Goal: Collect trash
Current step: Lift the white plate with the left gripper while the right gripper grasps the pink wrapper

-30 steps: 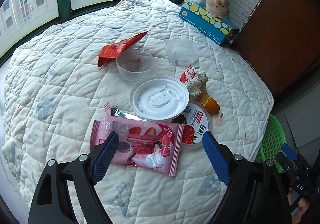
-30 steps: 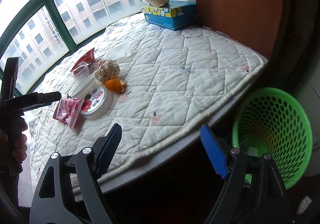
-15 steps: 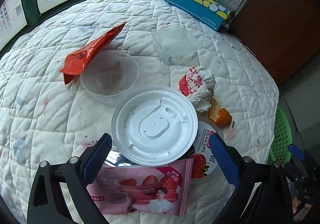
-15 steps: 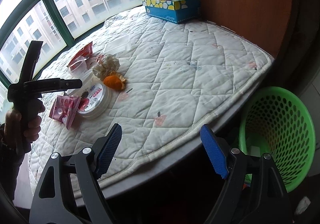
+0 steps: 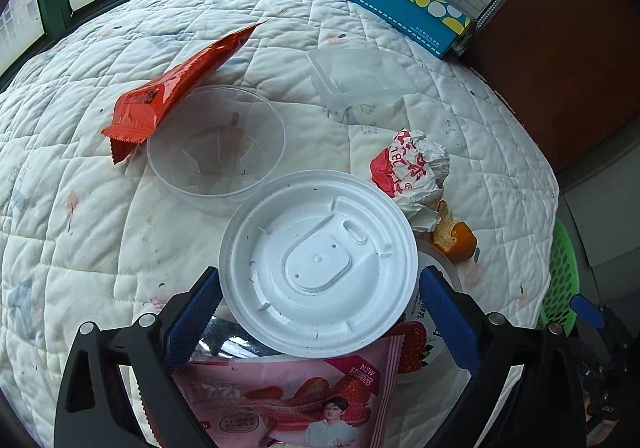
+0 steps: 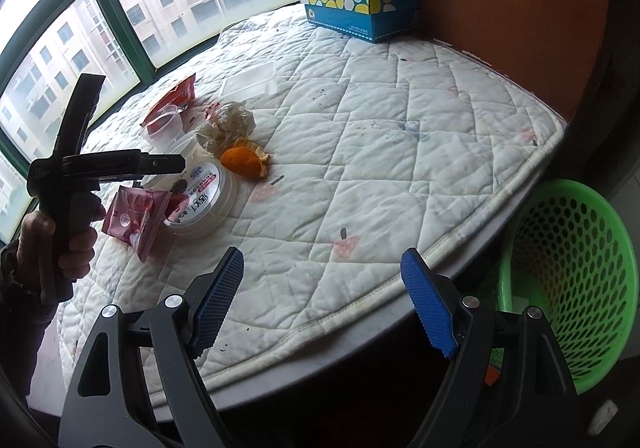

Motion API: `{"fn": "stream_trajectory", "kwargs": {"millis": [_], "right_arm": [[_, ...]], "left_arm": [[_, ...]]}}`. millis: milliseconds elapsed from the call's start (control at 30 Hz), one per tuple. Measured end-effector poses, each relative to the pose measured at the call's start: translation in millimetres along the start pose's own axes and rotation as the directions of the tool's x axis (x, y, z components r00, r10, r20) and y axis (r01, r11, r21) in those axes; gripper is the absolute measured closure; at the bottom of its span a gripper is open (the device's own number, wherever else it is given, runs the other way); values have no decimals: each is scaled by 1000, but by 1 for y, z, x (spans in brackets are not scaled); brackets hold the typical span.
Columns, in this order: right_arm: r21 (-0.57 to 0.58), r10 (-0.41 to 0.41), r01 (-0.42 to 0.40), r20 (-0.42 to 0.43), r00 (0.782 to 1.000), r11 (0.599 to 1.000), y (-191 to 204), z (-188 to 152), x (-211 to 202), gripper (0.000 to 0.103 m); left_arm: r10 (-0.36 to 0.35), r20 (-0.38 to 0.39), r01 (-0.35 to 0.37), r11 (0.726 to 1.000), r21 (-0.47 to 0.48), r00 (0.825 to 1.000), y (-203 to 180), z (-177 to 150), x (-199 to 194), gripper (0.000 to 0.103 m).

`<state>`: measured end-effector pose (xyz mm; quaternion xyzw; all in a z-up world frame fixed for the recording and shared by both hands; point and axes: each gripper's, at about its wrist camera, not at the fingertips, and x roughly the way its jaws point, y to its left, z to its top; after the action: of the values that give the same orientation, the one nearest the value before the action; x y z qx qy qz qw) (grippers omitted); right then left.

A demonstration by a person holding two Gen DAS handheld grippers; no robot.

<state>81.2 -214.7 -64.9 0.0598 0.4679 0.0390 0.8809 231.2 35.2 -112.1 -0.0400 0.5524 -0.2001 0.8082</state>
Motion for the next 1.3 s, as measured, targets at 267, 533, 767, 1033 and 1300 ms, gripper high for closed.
{"fn": "stream_trajectory", "kwargs": {"millis": [267, 533, 767, 1033, 1300], "right_arm": [[-15, 3, -3, -3, 1000, 1000, 6, 5, 6, 22], [-45, 30, -30, -16, 999, 999, 19, 15, 18, 22], [-160, 100, -106, -44, 994, 981, 64, 21, 32, 22], [-358, 197, -226, -116, 973, 906, 130, 26, 55, 23], [-518, 230, -295, -189, 955, 802, 183, 29, 78, 23]], "left_arm": [[10, 40, -11, 1000, 16, 999, -2, -2, -10, 15], [-14, 91, 11, 1000, 26, 996, -6, -8, -40, 16], [-15, 165, 8, 999, 37, 986, -6, -10, -85, 16], [55, 226, -52, 998, -21, 973, 29, -20, -131, 16], [148, 254, -116, 984, -136, 956, 85, -41, -160, 16]]}}
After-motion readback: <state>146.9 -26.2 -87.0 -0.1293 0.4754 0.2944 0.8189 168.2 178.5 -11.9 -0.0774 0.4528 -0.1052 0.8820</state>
